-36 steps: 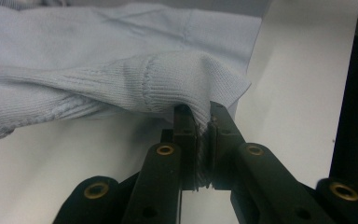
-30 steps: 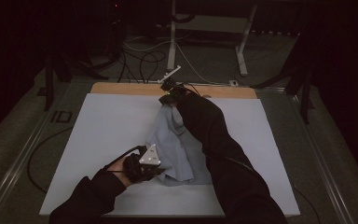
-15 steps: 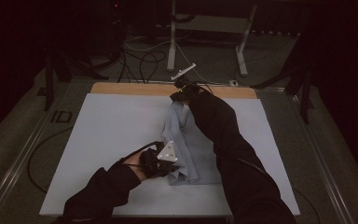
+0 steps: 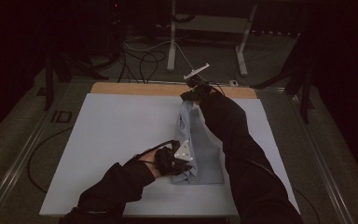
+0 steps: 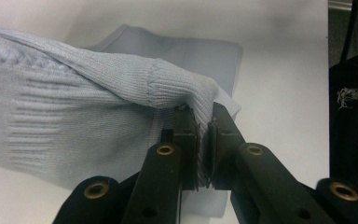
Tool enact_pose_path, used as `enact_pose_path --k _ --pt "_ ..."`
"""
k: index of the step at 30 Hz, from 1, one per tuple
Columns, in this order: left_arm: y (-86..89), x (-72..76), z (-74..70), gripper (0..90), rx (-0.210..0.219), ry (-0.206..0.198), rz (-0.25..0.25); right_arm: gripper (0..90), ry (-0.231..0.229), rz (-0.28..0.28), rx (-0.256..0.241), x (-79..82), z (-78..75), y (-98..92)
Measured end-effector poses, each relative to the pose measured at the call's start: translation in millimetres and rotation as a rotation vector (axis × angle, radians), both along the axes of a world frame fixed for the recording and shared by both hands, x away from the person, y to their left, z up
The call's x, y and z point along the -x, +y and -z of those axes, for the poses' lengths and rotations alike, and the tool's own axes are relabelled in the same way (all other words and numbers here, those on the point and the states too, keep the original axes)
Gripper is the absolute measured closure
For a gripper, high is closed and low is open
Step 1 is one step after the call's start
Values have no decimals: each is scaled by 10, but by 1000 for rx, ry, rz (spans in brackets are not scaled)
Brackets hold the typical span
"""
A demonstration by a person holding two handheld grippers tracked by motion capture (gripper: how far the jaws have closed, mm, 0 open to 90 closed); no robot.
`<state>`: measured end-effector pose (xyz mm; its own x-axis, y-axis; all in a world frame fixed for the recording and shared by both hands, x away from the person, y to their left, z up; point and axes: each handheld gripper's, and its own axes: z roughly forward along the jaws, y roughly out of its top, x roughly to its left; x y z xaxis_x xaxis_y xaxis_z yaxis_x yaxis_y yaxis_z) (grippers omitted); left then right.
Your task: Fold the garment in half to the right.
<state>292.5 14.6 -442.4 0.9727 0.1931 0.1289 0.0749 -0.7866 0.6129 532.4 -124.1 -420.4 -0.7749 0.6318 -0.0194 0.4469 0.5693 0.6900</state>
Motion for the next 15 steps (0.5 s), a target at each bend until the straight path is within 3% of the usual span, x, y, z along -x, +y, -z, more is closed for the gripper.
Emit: enact_pose_path --k 15 --pt "-362 -67 129 852 -42 10 39 848 22 -1 -22 -41 94 -174"
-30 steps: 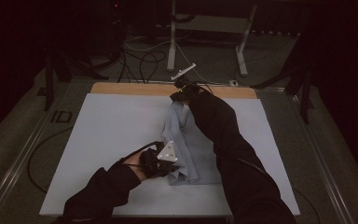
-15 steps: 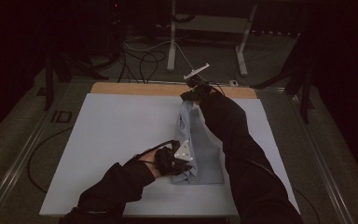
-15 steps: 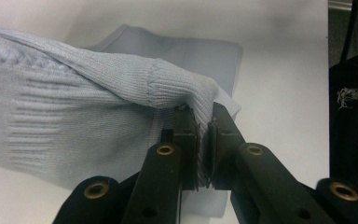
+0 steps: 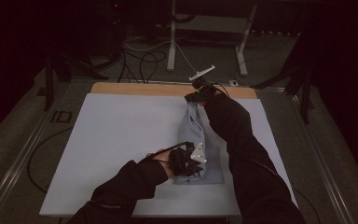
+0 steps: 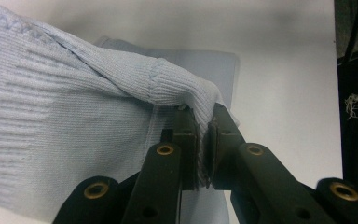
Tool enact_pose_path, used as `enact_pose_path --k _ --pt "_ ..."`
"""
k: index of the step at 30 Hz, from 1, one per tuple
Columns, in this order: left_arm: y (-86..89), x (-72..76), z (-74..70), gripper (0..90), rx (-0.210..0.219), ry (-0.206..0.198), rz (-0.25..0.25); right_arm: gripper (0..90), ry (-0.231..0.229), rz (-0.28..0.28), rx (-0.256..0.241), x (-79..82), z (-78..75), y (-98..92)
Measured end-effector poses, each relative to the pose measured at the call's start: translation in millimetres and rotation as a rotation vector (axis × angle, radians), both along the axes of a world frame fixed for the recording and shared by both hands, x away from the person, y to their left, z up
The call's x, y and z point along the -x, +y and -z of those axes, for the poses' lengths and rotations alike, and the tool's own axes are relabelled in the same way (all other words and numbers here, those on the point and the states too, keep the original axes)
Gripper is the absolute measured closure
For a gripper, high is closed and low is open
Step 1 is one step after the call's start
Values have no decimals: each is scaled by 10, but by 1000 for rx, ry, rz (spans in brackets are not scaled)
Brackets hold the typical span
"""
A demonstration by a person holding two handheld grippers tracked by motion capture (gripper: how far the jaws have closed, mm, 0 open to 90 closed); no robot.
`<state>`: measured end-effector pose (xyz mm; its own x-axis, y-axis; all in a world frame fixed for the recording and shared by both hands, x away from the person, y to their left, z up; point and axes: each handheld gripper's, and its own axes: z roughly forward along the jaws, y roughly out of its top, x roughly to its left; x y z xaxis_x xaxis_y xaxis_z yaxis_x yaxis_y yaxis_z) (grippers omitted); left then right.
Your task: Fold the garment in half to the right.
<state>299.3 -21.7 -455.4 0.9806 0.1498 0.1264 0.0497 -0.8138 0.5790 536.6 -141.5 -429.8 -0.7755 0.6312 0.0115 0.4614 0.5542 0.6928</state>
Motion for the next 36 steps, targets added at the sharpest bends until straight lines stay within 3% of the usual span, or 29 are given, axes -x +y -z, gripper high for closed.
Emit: enact_pose_path --k 13,14,16,18,21,23,24,26,29,36 --pt "-307 -80 80 849 0 12 11 834 9 6 -11 -23 83 -117" --pt "-336 -88 89 848 -8 16 21 780 9 8 -15 -28 81 -144" --pt "-436 -97 150 828 -29 61 51 553 13 8 -41 -39 84 -181" --pt "-526 -85 218 701 -36 106 93 329 18 13 -50 -36 91 -205" --pt "-561 -66 263 518 -33 133 101 151 37 0 -68 -19 105 -261" --pt "-540 -78 244 405 -35 148 96 131 62 -7 -65 -13 125 -285" --pt "-514 -90 218 335 -15 175 117 128 67 -4 -57 -3 132 -291" --pt "-487 -96 174 236 -1 183 108 112 77 -16 -63 -8 160 -322" --pt "-453 -96 128 176 8 175 112 103 81 -14 -63 25 173 -315" --pt "-385 -70 82 149 20 159 109 99 61 -40 -64 83 163 -291"
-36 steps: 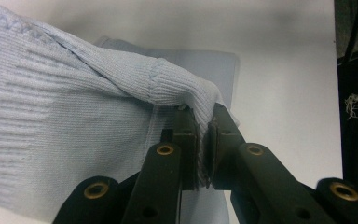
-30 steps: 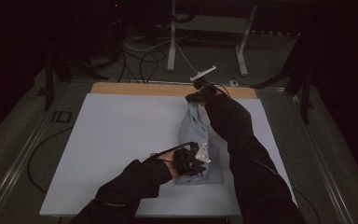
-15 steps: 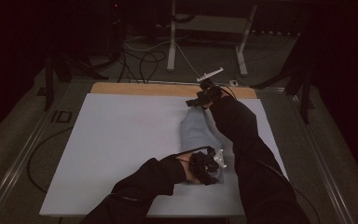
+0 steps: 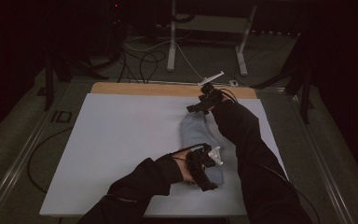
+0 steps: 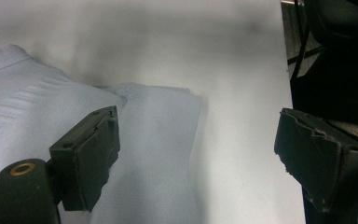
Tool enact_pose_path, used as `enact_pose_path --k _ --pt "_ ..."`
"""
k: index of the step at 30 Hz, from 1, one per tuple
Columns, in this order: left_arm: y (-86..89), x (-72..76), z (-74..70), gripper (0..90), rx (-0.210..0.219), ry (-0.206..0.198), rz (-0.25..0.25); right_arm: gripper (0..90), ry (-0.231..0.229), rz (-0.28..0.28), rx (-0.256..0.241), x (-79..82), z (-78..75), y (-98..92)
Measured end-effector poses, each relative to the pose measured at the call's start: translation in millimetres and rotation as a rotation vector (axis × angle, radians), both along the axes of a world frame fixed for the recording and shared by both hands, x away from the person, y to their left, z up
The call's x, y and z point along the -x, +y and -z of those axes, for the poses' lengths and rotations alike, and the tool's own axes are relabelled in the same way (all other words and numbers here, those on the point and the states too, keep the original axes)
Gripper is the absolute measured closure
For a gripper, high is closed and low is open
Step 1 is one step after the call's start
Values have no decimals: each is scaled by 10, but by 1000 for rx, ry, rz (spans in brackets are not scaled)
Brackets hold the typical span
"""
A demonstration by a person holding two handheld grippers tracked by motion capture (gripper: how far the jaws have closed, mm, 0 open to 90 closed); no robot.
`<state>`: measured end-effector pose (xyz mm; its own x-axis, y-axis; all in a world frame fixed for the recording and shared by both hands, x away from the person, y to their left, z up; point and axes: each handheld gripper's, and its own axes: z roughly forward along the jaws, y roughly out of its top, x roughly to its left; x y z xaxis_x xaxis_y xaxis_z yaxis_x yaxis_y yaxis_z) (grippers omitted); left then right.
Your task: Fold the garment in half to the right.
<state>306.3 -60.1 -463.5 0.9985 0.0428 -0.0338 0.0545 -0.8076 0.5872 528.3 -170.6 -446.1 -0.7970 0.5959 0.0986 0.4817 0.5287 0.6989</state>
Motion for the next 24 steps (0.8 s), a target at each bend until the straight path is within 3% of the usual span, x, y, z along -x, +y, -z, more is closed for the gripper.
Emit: enact_pose_path --k 17,24 --pt "365 31 -106 82 31 -6 -14 99 -36 -14 -30 224 -13 -108" --pt "584 34 -156 34 37 -2 -58 99 -51 -26 -22 323 54 -164"
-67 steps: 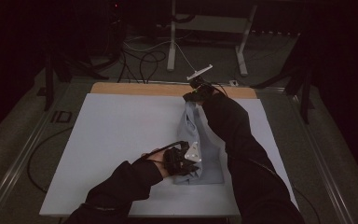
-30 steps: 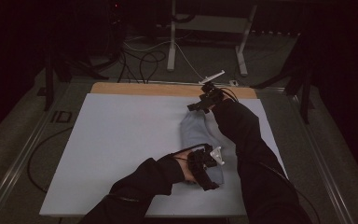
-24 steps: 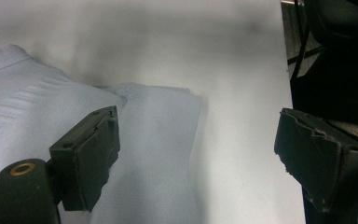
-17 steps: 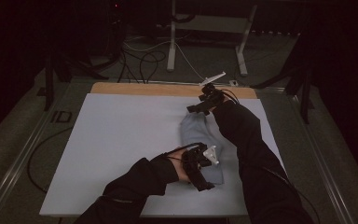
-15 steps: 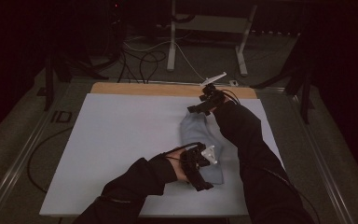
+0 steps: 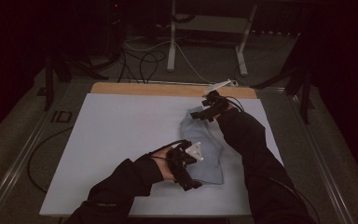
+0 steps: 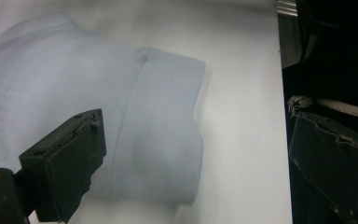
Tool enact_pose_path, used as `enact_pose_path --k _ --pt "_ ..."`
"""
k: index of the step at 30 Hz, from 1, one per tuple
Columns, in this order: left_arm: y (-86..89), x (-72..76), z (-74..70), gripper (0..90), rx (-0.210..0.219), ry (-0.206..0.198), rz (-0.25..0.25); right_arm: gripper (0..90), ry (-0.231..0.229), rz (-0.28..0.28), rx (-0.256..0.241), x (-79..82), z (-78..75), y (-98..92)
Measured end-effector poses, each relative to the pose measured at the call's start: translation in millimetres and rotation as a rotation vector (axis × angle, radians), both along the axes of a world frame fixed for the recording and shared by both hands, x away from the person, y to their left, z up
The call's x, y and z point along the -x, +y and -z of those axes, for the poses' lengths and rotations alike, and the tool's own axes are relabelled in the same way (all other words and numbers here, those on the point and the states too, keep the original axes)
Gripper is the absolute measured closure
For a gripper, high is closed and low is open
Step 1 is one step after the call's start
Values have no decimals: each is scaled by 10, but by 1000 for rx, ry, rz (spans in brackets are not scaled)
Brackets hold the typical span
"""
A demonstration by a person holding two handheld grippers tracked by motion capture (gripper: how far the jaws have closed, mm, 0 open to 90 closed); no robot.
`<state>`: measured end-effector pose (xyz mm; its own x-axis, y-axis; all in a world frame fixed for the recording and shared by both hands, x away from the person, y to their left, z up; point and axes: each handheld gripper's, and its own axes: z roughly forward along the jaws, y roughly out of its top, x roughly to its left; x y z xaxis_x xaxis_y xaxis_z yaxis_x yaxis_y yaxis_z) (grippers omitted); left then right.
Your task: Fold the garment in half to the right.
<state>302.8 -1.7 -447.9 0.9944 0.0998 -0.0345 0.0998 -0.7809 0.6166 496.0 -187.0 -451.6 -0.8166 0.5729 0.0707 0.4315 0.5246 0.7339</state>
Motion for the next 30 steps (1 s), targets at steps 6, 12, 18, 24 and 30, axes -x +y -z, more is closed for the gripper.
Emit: enact_pose_path --k 6,12,18,24,30 --pt "248 4 -6 3 33 -9 -39 99 -11 -20 11 61 40 -58" --pt "517 52 50 3 37 -20 -98 99 9 -4 7 86 141 -102" --pt "879 126 116 3 71 -51 -182 103 38 37 20 56 258 -127" --pt "1318 246 270 3 119 -67 -303 147 84 81 3 -4 379 -196" --pt "1761 392 481 3 144 -61 -400 312 126 114 37 -80 562 -222"
